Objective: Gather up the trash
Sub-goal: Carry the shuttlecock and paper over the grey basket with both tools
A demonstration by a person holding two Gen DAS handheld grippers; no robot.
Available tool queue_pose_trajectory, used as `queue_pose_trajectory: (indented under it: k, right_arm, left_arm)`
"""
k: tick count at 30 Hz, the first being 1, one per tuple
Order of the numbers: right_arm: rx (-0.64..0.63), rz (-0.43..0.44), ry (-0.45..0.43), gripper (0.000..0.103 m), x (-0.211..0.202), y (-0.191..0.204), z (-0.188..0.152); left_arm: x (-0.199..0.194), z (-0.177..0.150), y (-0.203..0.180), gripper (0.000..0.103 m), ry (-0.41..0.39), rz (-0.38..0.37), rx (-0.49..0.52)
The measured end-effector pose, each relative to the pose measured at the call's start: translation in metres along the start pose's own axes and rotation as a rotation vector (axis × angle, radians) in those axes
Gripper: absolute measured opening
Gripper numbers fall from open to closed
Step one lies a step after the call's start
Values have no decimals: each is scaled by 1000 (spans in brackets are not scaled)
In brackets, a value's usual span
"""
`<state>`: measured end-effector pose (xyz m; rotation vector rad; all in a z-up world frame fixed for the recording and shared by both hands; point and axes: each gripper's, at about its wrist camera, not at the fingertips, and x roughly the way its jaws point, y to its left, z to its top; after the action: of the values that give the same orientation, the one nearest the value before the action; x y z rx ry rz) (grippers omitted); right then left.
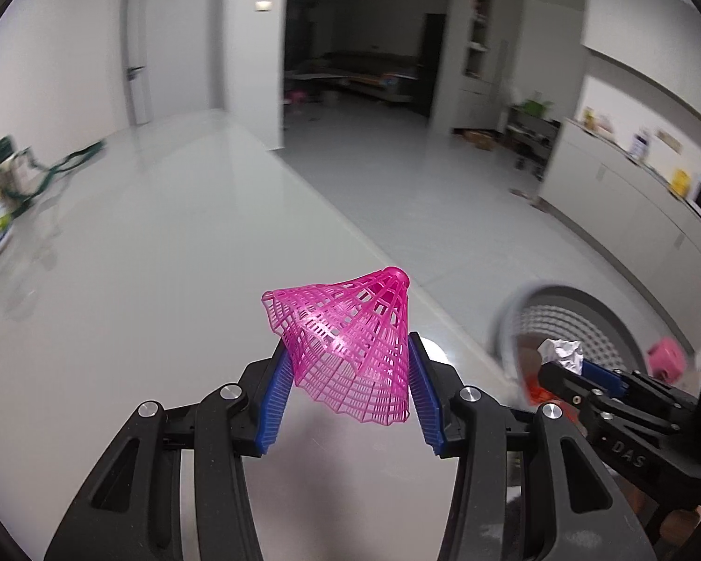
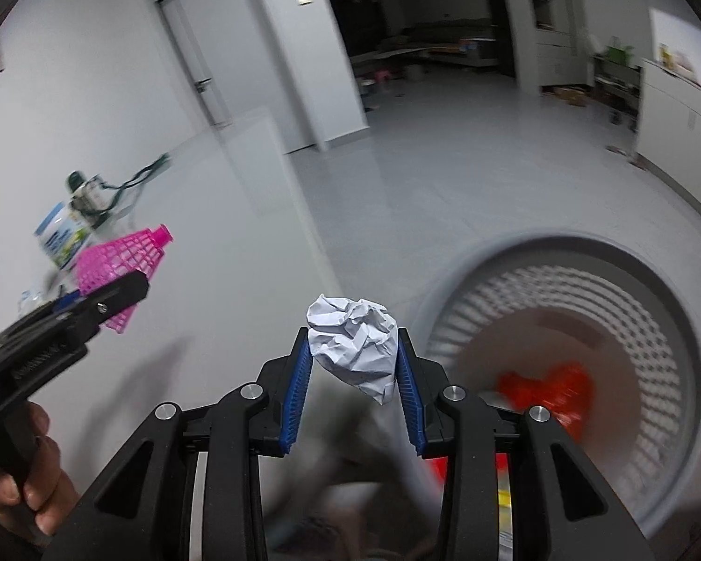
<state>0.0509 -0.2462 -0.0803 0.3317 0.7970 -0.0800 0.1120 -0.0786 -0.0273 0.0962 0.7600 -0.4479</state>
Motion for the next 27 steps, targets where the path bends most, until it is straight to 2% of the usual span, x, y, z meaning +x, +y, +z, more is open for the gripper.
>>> queue_pose_trajectory:
  k: [6, 11, 18, 27]
  right_arm:
    - [87, -102, -11, 34, -21, -53, -17]
    - [136, -153, -23, 34, -34, -83, -27]
    - [162, -188, -28, 34, -42, -104, -39]
    - [202, -206, -12, 34, -44, -126, -50]
  left_arm:
    - [11, -4, -58, 46, 29, -96, 88]
    - [21, -8, -94, 46, 56, -155, 153]
    - [31, -15, -135, 46, 82, -199, 223]
    - [50, -18, -164, 48, 122, -225, 263]
